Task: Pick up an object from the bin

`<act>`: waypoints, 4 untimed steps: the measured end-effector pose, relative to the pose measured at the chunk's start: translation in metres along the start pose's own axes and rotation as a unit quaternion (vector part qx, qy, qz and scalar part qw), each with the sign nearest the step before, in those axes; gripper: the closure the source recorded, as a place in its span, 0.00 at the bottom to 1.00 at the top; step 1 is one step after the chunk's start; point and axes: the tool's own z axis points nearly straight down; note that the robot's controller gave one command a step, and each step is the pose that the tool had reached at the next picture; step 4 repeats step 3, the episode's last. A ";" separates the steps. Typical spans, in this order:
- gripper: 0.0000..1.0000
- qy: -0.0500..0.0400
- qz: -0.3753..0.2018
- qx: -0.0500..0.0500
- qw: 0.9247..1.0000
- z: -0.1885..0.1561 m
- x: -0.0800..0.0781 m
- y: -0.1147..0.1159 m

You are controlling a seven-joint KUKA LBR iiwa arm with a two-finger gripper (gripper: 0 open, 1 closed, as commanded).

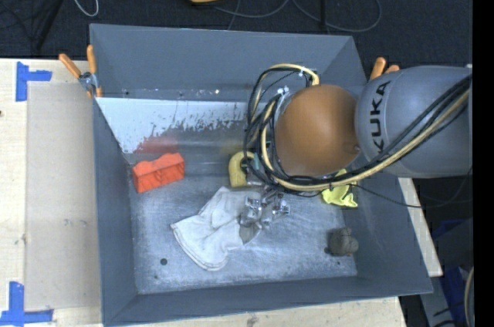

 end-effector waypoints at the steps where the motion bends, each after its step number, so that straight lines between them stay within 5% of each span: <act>1: 1.00 0.009 0.009 -0.009 1.000 -0.037 0.002 -0.003; 2: 1.00 0.009 0.011 -0.006 1.000 -0.074 0.002 0.012; 3: 1.00 0.009 0.002 -0.006 1.000 -0.064 0.005 -0.012; 4: 1.00 0.009 0.002 -0.006 1.000 -0.064 0.005 -0.012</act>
Offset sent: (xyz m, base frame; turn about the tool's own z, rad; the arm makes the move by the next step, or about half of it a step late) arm -0.0127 -0.0007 0.0725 0.0222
